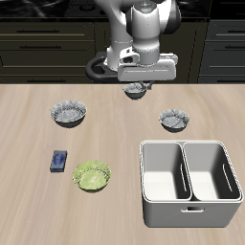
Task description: Stack the smallest bowl on the middle-sized black bowl
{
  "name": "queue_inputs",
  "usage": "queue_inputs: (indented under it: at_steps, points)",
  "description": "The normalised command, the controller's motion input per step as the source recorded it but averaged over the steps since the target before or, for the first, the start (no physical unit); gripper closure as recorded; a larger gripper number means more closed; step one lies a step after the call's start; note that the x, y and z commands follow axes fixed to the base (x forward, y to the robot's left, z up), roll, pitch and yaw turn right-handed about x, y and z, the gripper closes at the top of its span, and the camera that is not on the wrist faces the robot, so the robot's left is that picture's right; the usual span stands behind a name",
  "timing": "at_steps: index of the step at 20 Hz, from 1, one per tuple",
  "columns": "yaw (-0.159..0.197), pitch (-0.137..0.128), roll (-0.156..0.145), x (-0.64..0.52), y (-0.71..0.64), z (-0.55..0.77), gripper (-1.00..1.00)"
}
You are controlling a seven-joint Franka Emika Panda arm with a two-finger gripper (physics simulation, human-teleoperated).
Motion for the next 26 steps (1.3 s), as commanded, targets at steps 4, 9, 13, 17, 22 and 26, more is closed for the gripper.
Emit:
queue_inputs:
  at_steps: [4,9,13,17,22,26]
  points:
    - [-0.014,-0.005,-0.009,0.12,0.19,0.13,1.0]
    - [-0.009,-0.007,0.017,0.12,0.39,0.13,1.0]
    - [-0.009,-0.004,0.037,0.07,0.37,0.09,1.0]
    - [0.007,-0.008,0.022,0.08,0.27,0.04,1.0]
    - [0.006,0.024,0.015,0.17,0.39,-0.09,1.0]
    - [0.001,0.004,0.021,0.08,0.28,-0.04,1.0]
